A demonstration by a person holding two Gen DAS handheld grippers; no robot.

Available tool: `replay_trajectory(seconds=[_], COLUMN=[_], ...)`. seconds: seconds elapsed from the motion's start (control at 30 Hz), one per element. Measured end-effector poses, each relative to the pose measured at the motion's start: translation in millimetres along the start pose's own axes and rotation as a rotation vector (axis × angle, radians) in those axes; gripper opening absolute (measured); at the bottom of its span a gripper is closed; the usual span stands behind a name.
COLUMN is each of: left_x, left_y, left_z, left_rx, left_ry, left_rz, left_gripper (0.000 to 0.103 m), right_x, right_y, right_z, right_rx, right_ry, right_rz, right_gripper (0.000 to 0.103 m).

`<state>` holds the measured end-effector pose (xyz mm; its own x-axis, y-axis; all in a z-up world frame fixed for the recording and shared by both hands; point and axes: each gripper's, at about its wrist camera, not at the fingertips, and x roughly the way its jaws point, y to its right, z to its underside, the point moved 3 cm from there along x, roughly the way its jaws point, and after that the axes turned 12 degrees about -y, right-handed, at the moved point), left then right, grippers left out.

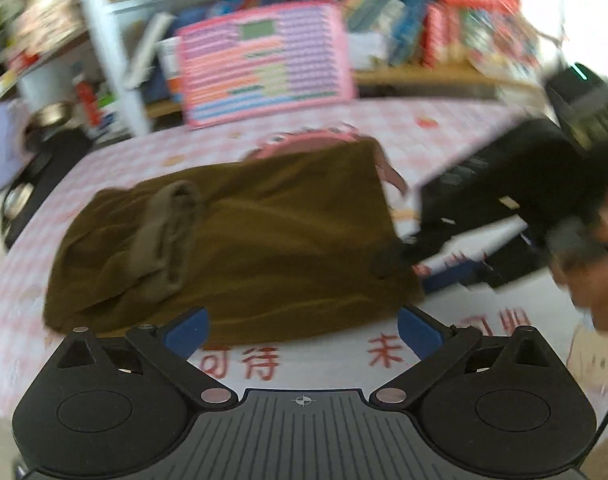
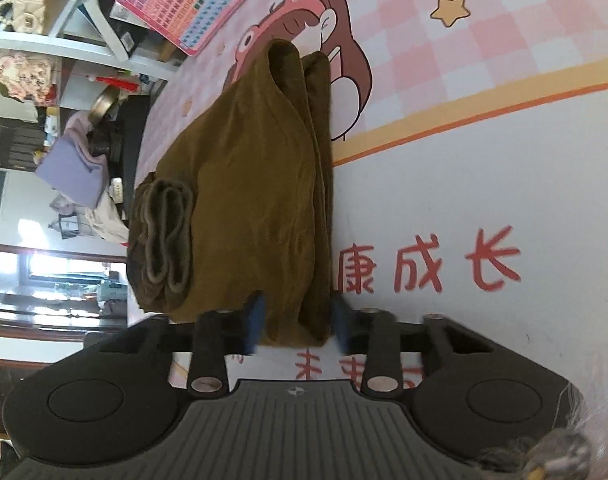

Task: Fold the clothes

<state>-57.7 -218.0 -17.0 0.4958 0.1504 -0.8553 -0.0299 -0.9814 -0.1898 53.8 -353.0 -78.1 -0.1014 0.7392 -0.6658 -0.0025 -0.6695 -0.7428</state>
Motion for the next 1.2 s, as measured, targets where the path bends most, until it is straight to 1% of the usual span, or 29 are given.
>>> replay_trajectory(seconds=[0.03,0.07,0.2,0.3,0.4,0.43,0.47,0.5,0.53,0.57,0.6,0.63,0.67,0.73,0.77,0.87,1.03,1.2], left_x=[3,6,23,35,43,45,47,49,50,51,51,50,49,44,42,33,7,-21], left_y=[6,12,29,41,52,55,59,62,65,67,69,70,70,68,67,62,49,47], left_z=[-1,-1,-7,-12,-15,-17,-18,-20,-21,-22,-23,-24,-24,-24,-24,-25,-21,-9], left_rx=[0.040,0.080,0.214,0.295,0.371,0.392,0.412,0.433,0.450,0.460,0.465,0.465,0.462,0.450,0.442,0.405,0.290,0.221], left_ry=[-0.002,-0.001,-0.018,-0.024,0.003,0.018,0.032,0.047,0.057,0.058,0.059,0.063,0.069,0.081,0.085,0.100,0.131,0.160], left_rz=[-0.013,-0.028,-0.090,-0.128,-0.220,-0.246,-0.273,-0.288,-0.293,-0.292,-0.282,-0.270,-0.263,-0.249,-0.240,-0.208,-0.104,-0.015], left_gripper=[0.101,0.101,0.101,0.098,0.073,0.070,0.063,0.049,0.040,0.028,0.021,0.013,0.012,0.009,0.008,0.007,0.007,0.007], right_x=[-1,-2,-13,-17,-20,-20,-20,-19,-20,-22,-24,-27,-30,-33,-35,-32,-26,-20], right_y=[-1,-1,-11,-19,-22,-23,-25,-27,-28,-27,-26,-25,-23,-15,-12,-1,8,18], right_z=[-1,-1,-1,-2,-1,-1,-2,-3,-4,-5,-5,-6,-8,-12,-14,-21,-29,-38], right_rx=[0.001,0.003,-0.033,-0.051,-0.062,-0.066,-0.071,-0.081,-0.088,-0.090,-0.091,-0.091,-0.089,-0.065,-0.052,0.003,0.068,0.154], right_ry=[-0.003,-0.005,0.008,0.011,0.008,0.007,0.007,0.007,0.008,0.013,0.027,0.043,0.060,0.071,0.074,0.071,0.064,0.076], right_rz=[0.000,-0.001,-0.054,-0.065,-0.065,-0.065,-0.065,-0.063,-0.060,-0.057,-0.048,-0.038,-0.031,-0.039,-0.044,-0.066,-0.144,-0.195], right_gripper=[0.012,0.011,0.010,0.010,0.010,0.010,0.010,0.010,0.013,0.019,0.026,0.049,0.059,0.060,0.064,0.066,0.069,0.068])
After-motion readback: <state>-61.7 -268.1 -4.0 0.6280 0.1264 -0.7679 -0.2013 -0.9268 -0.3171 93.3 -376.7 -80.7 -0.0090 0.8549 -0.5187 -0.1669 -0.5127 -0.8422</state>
